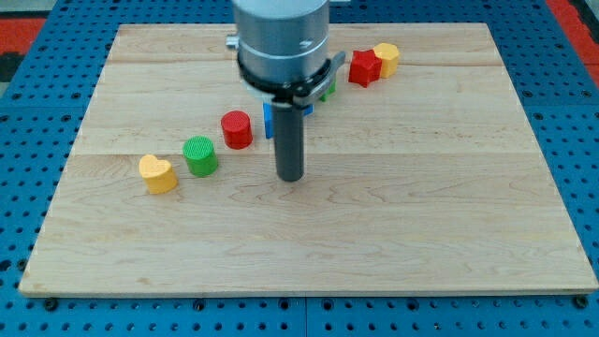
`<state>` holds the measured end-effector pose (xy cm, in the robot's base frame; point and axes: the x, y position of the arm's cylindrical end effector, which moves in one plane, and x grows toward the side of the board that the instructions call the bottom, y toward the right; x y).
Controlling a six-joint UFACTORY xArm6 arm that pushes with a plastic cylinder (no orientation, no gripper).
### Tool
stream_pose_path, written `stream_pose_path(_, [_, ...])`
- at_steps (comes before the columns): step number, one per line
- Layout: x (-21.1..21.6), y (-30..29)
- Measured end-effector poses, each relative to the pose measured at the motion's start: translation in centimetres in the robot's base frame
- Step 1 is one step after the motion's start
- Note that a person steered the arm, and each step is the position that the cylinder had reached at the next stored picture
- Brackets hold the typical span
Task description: Push the blue cube diagonal to the red circle
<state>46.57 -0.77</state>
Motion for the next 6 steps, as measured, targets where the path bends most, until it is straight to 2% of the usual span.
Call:
stream_pose_path(3, [-9.4, 2.7])
stream_pose_path(6, [-16.3, -7.4])
